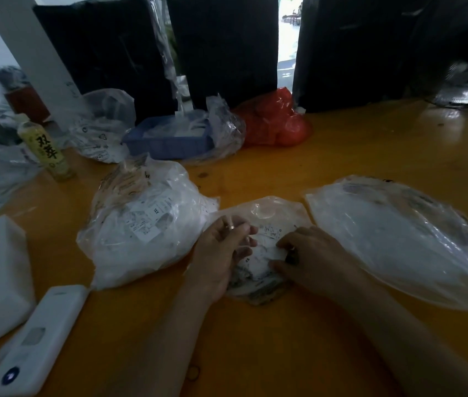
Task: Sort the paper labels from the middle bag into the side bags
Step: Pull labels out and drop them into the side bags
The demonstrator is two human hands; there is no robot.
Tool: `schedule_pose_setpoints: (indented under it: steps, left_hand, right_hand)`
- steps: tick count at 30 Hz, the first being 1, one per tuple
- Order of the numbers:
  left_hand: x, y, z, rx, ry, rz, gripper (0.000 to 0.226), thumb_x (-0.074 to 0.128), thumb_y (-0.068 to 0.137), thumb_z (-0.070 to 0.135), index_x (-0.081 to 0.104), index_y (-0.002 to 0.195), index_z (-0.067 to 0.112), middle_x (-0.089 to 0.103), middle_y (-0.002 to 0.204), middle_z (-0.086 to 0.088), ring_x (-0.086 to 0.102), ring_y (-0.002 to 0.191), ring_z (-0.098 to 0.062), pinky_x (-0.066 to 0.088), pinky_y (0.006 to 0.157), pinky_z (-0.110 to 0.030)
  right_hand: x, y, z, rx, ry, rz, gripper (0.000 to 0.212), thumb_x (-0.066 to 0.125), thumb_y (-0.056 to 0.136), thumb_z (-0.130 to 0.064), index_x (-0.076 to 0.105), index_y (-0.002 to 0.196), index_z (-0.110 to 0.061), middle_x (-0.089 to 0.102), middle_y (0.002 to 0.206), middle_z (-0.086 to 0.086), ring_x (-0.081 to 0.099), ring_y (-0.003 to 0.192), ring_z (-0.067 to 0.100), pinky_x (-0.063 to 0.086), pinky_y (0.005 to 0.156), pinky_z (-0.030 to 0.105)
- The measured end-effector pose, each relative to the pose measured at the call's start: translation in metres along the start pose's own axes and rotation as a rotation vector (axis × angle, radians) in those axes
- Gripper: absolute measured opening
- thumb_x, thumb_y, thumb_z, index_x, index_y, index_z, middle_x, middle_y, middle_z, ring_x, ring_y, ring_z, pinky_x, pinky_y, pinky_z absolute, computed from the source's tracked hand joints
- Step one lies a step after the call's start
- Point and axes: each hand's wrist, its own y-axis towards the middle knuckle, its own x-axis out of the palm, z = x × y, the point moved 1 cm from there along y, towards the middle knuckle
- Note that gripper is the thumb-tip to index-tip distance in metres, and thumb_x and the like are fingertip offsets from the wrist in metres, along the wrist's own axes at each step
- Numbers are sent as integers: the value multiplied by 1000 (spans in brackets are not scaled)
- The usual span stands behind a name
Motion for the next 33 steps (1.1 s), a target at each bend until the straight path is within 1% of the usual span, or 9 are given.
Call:
schedule_pose_setpoints:
  steps: [8, 12, 14, 17, 19, 24, 28, 30, 33]
  left_hand:
    - [-2, 4, -2, 3, -20, 31, 22, 62, 102, 4, 82, 100, 14, 79, 113, -11, 75, 109, -23, 61, 74, -26]
    - [-3, 4, -3, 10, -86, 19, 21, 61, 99, -6, 71, 115, 5, 78, 109, -20, 77, 104, -29, 61, 80, -24]
    - [-3, 4, -3, 10, -120, 25, 18, 63, 98, -6, 67, 115, 1, 78, 109, -23, 78, 102, -32, 62, 81, -24]
    - [-2, 4, -4, 9, -141, 32, 13, 64, 101, 4, 70, 110, -2, 78, 109, -23, 77, 104, -34, 62, 84, -25]
    - [-1, 3, -4, 12, -147, 30, 17, 63, 102, 9, 74, 110, -2, 78, 109, -22, 77, 105, -34, 62, 85, -27]
    - [1, 0, -5, 25, -123, 37, 14, 69, 97, 7, 81, 102, 11, 79, 109, -20, 77, 103, -31, 62, 83, -26]
    - [3, -1, -4, 15, -118, 14, 24, 75, 87, 10, 76, 111, 7, 79, 109, -18, 77, 104, -29, 62, 83, -26]
    - [4, -2, -3, 4, -84, 22, 28, 75, 89, 13, 68, 115, 5, 80, 107, -16, 78, 102, -28, 63, 76, -28]
    - [4, -3, -3, 2, -30, 29, 37, 81, 78, 28, 69, 108, 9, 80, 106, -13, 78, 101, -26, 63, 65, -28]
  right_hand:
    - [-6, -5, -14, -22, -64, 65, 25, 56, 97, -47, 70, 109, -30, 65, 105, -8, 55, 93, 9, 48, 84, 27]
    - [-10, -6, -12, 104, 174, 186, 8, 60, 98, -35, 66, 94, -33, 63, 84, -17, 59, 76, 0, 44, 65, 13]
    - [-14, -7, -10, 187, 336, 287, 9, 60, 98, -33, 59, 90, -35, 60, 76, -22, 61, 71, -5, 43, 55, 10]
    - [-19, -7, -6, 267, 489, 359, 9, 57, 101, -33, 59, 93, -34, 64, 79, -20, 59, 77, -11, 45, 57, 12]
    - [-20, -8, -4, 285, 541, 372, 8, 58, 102, -33, 62, 96, -31, 67, 80, -16, 62, 74, -7, 44, 60, 14]
    - [-27, -9, -2, 315, 831, 374, 10, 68, 96, -20, 66, 105, -23, 73, 82, -8, 71, 70, 3, 59, 67, 19]
    - [-31, -12, -2, 276, 876, 392, 16, 73, 91, -20, 70, 105, -29, 71, 91, -15, 67, 81, -3, 52, 69, 8]
    - [-32, -13, -4, 221, 899, 422, 11, 73, 92, -21, 73, 98, -30, 68, 81, -13, 63, 71, 1, 50, 63, 12]
    - [-36, -15, -9, 142, 954, 447, 7, 68, 95, -21, 72, 98, -25, 62, 64, -2, 57, 57, 16, 49, 54, 29]
